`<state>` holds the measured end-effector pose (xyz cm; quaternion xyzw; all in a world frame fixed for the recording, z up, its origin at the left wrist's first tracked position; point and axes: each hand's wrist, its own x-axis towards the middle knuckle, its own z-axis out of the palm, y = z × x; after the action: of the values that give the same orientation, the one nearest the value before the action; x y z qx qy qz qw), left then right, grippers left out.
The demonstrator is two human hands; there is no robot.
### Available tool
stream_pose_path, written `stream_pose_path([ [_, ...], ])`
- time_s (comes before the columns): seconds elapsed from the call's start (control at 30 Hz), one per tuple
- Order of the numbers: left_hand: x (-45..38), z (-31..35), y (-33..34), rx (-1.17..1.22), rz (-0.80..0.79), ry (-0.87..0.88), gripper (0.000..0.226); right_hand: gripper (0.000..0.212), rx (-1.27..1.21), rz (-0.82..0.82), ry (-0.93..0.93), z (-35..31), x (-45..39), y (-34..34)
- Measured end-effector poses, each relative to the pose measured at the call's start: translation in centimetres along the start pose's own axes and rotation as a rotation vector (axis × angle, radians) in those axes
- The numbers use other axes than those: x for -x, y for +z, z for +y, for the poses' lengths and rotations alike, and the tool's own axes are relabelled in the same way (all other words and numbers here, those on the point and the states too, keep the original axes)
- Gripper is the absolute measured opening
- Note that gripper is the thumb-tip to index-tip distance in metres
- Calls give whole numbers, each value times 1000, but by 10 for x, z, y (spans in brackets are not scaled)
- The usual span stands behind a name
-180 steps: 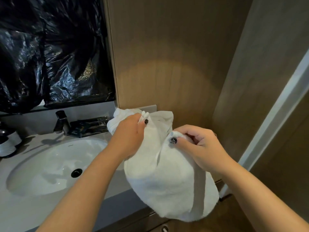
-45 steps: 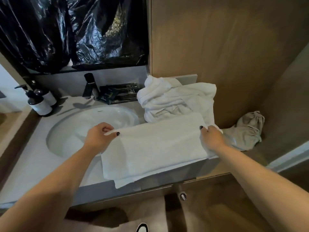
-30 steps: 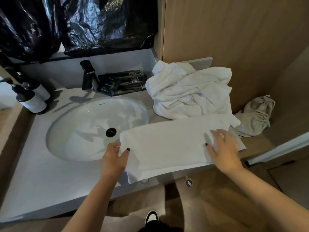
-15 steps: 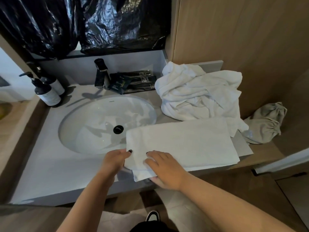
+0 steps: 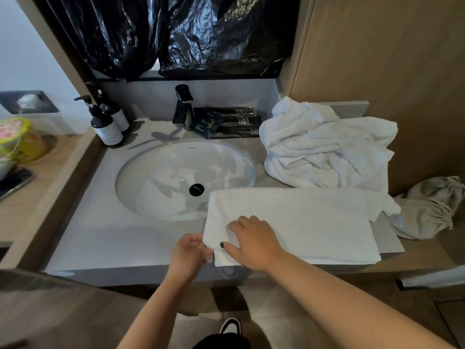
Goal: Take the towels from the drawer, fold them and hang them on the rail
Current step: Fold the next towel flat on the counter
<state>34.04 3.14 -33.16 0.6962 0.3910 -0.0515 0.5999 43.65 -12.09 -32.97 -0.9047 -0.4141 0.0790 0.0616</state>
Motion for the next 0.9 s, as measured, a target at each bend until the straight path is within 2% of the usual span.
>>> stream_pose_path([
  [0.1, -2, -4, 0, 193, 57, -75, 18, 57, 93, -51, -122, 2, -1, -4],
  [0.17, -1, -5, 1, 293, 61, -90, 22, 51, 146, -50, -159, 1, 0, -7],
  [0.37, 5, -12, 17, -60, 33, 206, 53, 47, 71, 134, -195, 9, 7, -20],
  [0.47, 2, -10, 16, -95, 69, 223, 42, 51, 59, 219, -370, 22, 18, -21],
  [0.6, -3, -15, 12, -53, 116, 190, 21, 50, 89, 157, -517, 32, 29, -12],
  [0.77, -6, -19, 9, -58, 55, 169, 10, 51, 141, 197, -475, 31, 37, 3],
  [0.83, -10, -13, 9, -18, 19, 119, 18, 55, 121, 209, -420, 29, 41, 10],
  [0.9, -14, -6, 9, 48, 12, 65, 26, 71, 107, 152, -380, 27, 44, 15],
])
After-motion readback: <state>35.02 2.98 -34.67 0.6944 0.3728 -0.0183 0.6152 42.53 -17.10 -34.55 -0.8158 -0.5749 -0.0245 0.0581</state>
